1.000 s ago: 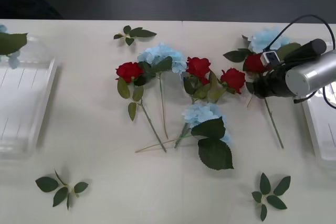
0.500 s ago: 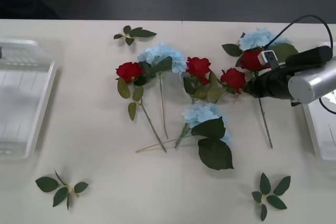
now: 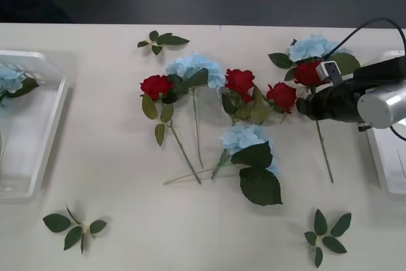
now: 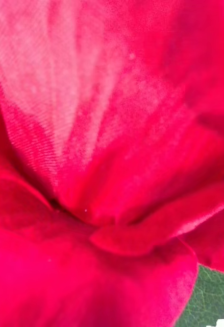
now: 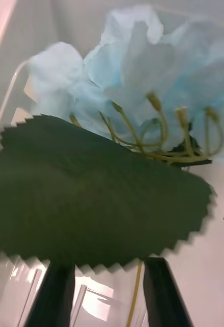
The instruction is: Put the red flowers into the right box and the blue flowers into the left box
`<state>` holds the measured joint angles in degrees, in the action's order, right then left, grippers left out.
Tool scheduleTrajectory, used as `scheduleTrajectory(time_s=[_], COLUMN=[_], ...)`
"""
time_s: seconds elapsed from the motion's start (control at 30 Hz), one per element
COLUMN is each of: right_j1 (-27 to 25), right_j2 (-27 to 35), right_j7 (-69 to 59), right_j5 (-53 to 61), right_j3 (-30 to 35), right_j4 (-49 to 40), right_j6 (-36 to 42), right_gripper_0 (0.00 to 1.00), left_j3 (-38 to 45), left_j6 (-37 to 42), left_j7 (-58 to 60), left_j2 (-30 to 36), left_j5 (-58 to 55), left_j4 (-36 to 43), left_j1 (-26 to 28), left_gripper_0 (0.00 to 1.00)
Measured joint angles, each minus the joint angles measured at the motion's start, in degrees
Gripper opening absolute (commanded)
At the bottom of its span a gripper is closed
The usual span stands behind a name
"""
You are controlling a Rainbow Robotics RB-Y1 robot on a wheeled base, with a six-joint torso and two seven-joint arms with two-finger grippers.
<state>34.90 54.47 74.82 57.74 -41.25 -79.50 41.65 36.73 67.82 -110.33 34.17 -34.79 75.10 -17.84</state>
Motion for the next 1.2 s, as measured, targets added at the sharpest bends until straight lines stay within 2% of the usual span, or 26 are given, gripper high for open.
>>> scheduleTrajectory(time_s=[0.2, 0.4, 0.57, 0.7, 0.87, 1.0, 1.2], right_j1=[-6.0, -11.2, -17.1, -21.1, -21.9, -21.9, -22.0], right_j2=[0.6, 0.6, 0.6, 0.7, 0.8, 3.1, 9.5], right_j7=[0.0, 0.0, 0.0, 0.0, 0.0, 0.0, 0.0], right_j5=[-0.3, -2.3, -2.4, -1.2, 3.6, 4.9, 3.2], right_j3=[15.1, 27.2, 38.0, 46.7, 56.1, 59.1, 56.9], right_j4=[-8.7, -16.7, -23.5, -27.4, -27.7, -25.8, -19.9], right_j6=[12.8, 23.4, 29.1, 33.6, 41.2, 42.7, 40.7], right_gripper_0=[0.0, 0.0, 0.0, 0.0, 0.0, 0.0, 0.0], left_j3=[-1.1, -2.2, -3.3, -6.9, -12.7, -13.1, -10.9], left_j6=[3.1, 11.9, 16.2, 17.6, 17.8, 17.8, 17.8], left_j7=[0.0, 0.0, 0.2, 8.2, 14.5, 15.3, 21.9], left_j2=[0.0, 0.0, 0.0, 0.0, -0.2, -3.8, -14.2], left_j5=[-2.4, -3.5, -6.7, -10.4, -14.6, -16.6, -14.8], left_j4=[1.9, 11.4, 19.3, 23.8, 26.6, 27.7, 29.0], left_j1=[0.0, 0.0, 0.0, 0.0, 0.0, 0.0, 0.0], left_gripper_0=[1.0, 1.0, 1.0, 1.0, 1.0, 1.0, 1.0])
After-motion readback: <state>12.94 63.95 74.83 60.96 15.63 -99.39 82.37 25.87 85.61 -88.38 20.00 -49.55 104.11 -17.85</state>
